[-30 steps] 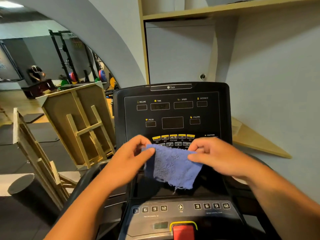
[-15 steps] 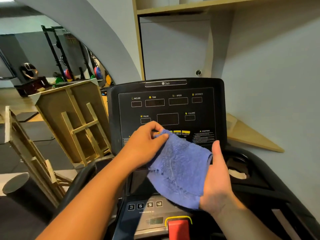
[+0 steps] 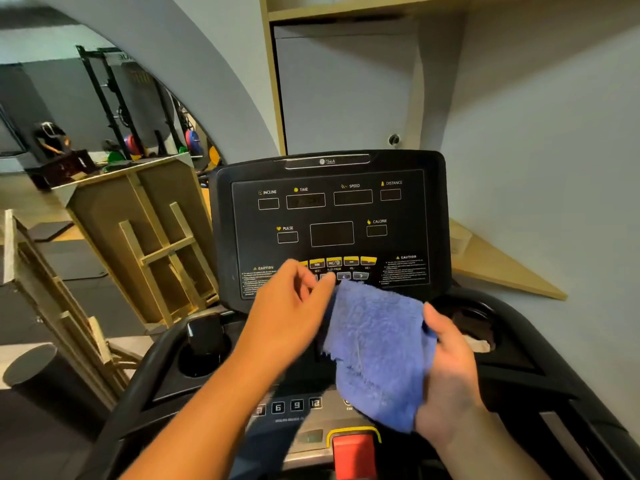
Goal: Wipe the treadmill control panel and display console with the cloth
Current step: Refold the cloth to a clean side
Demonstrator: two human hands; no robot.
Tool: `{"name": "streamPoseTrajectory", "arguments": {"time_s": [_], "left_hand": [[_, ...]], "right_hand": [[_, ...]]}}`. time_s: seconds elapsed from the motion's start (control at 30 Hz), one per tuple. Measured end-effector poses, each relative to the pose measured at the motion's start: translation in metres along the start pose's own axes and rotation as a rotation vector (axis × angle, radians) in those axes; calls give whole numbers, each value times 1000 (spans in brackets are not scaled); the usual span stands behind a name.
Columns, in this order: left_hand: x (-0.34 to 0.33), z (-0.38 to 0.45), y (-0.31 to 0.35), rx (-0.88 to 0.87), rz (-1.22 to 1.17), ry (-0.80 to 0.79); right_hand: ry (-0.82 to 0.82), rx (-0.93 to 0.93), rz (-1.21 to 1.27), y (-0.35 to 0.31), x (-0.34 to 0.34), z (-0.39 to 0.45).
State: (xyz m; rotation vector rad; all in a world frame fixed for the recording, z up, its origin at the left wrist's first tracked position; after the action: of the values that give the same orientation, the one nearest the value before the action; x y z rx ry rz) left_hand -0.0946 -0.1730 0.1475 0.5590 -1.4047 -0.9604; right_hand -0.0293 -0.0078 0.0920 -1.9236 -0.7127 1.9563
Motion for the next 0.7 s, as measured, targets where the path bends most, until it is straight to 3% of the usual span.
{"name": "streamPoseTrajectory", "arguments": {"time_s": [0.07, 0.1, 0.17, 0.23, 0.37, 0.57, 0.7], "left_hand": [[-7, -14, -6, 35, 140, -9], [-12, -20, -7, 77, 186, -87], [-25, -28, -6, 184, 120, -334], [-37, -32, -2, 239, -26, -467], [-44, -26, 2, 197, -133, -362], [-54, -37, 1, 240, -567, -358], [-57, -46, -1, 206, -700, -281]], "right_hand": [[-15, 26, 15, -4, 1, 3], [-11, 41, 28, -8, 0, 4], [14, 73, 60, -14, 1, 7], [52, 58, 82, -15, 4, 10], [110, 27, 75, -9, 5, 10], [96, -20, 85, -15, 3, 4], [115, -43, 105, -14, 4, 2]]}}
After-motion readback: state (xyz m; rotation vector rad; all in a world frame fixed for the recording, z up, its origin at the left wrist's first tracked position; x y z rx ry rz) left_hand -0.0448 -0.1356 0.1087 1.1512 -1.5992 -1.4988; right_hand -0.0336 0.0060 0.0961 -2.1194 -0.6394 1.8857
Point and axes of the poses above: each hand's wrist, its own z-axis towards the middle knuckle, its own x-axis out of the back of the hand, y = z × x, the point moved 4 cm from there along z, towards the middle knuckle, and after that the axes turned 9 degrees about -y, right-handed, at the moved point
